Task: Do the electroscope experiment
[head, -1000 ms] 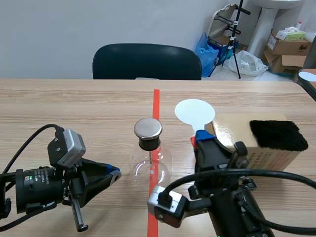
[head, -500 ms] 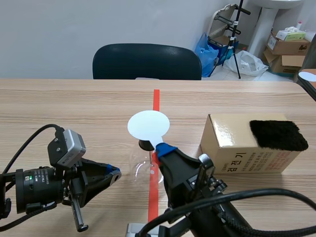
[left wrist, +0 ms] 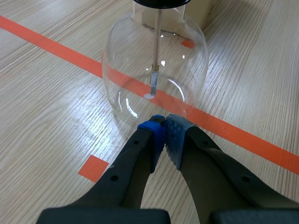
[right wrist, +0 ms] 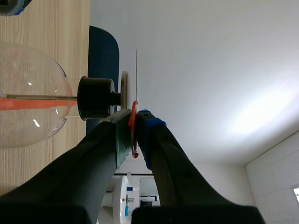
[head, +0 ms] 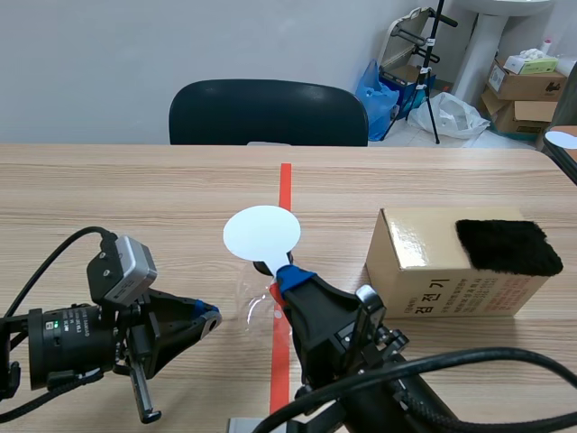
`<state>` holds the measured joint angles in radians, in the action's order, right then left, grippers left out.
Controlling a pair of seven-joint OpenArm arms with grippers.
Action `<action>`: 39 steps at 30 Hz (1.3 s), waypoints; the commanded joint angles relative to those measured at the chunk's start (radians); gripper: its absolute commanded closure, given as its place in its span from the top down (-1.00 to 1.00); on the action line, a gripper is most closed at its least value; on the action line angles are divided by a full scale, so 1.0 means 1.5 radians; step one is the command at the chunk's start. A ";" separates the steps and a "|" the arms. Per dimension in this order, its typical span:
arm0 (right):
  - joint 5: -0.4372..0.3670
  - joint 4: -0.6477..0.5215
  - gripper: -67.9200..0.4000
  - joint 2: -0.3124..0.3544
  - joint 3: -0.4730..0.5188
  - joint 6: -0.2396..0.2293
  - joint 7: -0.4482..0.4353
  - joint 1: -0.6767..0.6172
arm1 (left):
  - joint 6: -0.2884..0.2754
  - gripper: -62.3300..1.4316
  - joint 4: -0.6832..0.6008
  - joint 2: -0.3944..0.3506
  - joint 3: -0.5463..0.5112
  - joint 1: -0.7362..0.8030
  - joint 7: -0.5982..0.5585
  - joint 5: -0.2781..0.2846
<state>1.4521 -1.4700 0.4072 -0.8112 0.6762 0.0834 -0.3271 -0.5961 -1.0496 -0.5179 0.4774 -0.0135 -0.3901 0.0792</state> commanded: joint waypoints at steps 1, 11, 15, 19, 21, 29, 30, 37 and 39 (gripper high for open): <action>0.004 -0.003 -0.96 0.000 0.005 0.008 0.005 0.008 | 0.001 -0.87 -0.016 0.003 -0.004 -0.001 -0.007 0.009; 0.004 -0.003 -0.96 0.000 0.005 0.008 0.005 0.008 | 0.001 -0.87 -0.016 0.003 -0.004 -0.001 -0.007 0.009; 0.004 -0.003 -0.96 0.000 0.005 0.008 0.005 0.008 | 0.001 -0.87 -0.016 0.003 -0.004 -0.001 -0.007 0.009; 0.004 -0.003 -0.96 0.000 0.005 0.008 0.005 0.008 | 0.001 -0.87 -0.016 0.003 -0.004 -0.001 -0.007 0.009; 0.004 -0.003 -0.96 0.000 0.005 0.008 0.005 0.008 | 0.001 -0.87 -0.016 0.003 -0.004 -0.001 -0.007 0.009; 0.004 -0.003 -0.96 0.000 0.005 0.008 0.036 0.008 | 0.001 -0.87 -0.016 0.003 -0.004 -0.001 -0.007 0.009; 0.004 -0.003 -0.96 0.000 0.005 0.008 0.045 0.008 | 0.001 -0.87 -0.016 0.003 -0.004 -0.001 -0.007 0.009; 0.004 -0.003 -0.96 0.000 0.005 0.008 0.142 0.008 | 0.001 -0.87 -0.016 0.003 -0.004 -0.001 -0.007 0.009; 0.004 -0.003 -0.96 0.000 0.005 0.008 0.176 0.008 | 0.001 -0.87 -0.016 0.003 -0.004 -0.001 -0.007 0.009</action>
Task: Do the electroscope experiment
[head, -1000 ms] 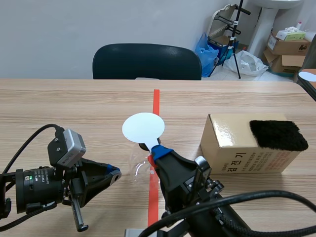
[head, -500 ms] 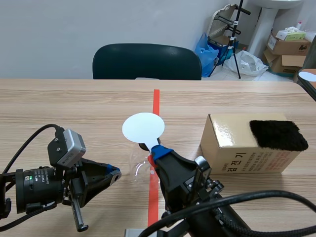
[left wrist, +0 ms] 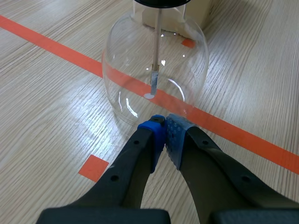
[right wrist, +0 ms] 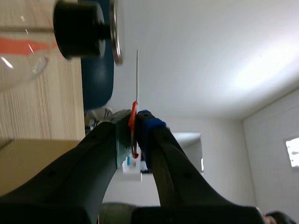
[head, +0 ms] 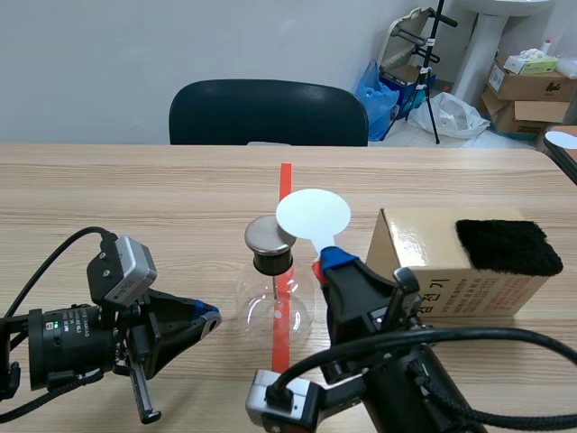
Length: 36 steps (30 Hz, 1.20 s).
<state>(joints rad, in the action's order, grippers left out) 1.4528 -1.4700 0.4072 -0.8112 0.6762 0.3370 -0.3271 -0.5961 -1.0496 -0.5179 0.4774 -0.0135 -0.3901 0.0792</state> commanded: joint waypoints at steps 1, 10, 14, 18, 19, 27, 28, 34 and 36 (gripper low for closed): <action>0.004 -0.003 -0.96 0.000 0.005 0.008 0.023 0.008 | 0.001 -0.87 -0.016 0.003 -0.004 -0.001 -0.007 0.009; 0.001 -0.003 -0.96 0.000 0.005 0.008 0.142 0.008 | 0.001 -0.87 -0.016 0.003 -0.004 -0.001 -0.007 0.009; 0.001 -0.003 -0.96 0.000 0.005 0.008 0.176 0.007 | 0.001 -0.87 -0.016 0.003 -0.004 -0.001 -0.007 0.009; 0.001 -0.003 -0.96 0.000 0.005 0.008 0.199 0.007 | 0.001 -0.87 -0.016 0.003 -0.004 -0.001 -0.007 0.009; 0.001 -0.003 -0.96 0.000 0.005 0.008 0.202 0.007 | 0.001 -0.87 -0.016 0.003 -0.004 -0.001 -0.007 0.009; 0.001 -0.003 -0.96 0.000 0.005 0.008 0.202 0.007 | 0.001 -0.87 -0.016 0.003 -0.004 -0.001 -0.007 0.009; 0.001 -0.003 -0.96 0.000 0.005 0.008 0.202 0.007 | 0.001 -0.87 -0.016 0.003 -0.004 -0.001 -0.007 0.009; 0.001 -0.003 -0.96 0.000 0.005 0.008 0.202 0.007 | 0.001 -0.87 -0.016 0.003 -0.004 -0.001 -0.007 0.009; 0.001 -0.003 -0.96 0.000 0.005 0.008 0.202 0.007 | 0.001 -0.87 -0.016 0.003 -0.004 -0.001 -0.007 0.009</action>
